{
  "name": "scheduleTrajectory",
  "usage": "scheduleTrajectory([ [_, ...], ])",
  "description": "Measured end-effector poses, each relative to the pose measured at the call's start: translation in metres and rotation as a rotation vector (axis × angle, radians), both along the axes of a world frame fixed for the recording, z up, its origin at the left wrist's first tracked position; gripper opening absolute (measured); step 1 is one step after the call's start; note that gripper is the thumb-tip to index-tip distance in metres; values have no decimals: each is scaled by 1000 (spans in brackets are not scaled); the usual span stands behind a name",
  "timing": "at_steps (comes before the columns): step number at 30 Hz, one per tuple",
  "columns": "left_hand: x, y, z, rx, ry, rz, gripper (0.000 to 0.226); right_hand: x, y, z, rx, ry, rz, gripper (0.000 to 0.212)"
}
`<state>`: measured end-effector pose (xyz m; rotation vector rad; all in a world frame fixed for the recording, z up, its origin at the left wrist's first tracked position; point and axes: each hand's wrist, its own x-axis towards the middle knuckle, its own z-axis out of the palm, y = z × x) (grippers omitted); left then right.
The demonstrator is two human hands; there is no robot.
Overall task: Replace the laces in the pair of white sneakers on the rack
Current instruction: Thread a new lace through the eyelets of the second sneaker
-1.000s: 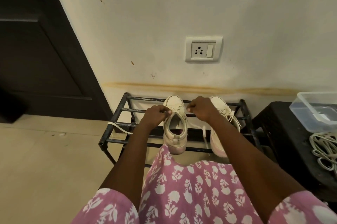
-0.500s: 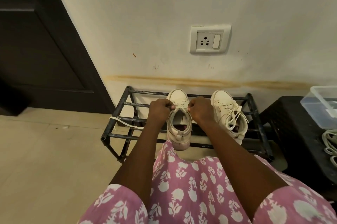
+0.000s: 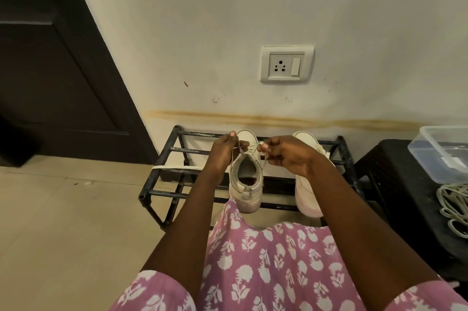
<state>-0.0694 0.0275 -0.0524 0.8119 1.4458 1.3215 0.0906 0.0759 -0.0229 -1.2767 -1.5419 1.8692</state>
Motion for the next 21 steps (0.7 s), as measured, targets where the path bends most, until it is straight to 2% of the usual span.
scheduleTrajectory([
  [2, 5, 4, 5, 48, 29, 20, 24, -5, 1, 4, 82, 17, -21, 10],
  [4, 8, 7, 7, 77, 54, 39, 21, -9, 3, 6, 141, 45, -55, 18],
  [7, 11, 12, 8, 107, 76, 26, 20, -15, 5, 8, 210, 86, -88, 15],
  [11, 11, 16, 5, 97, 273, -12, 26, -24, 9, 6, 324, 81, -121, 22],
  [16, 6, 17, 8, 100, 233, -89, 29, -30, 12, 2, 279, 143, -148, 7],
  [19, 6, 17, 10, 114, 284, -163, 21, -30, 14, 0, 259, 152, -171, 9],
  [21, 7, 21, 7, 125, 323, -131, 19, -30, 16, -3, 245, 150, -172, 13],
])
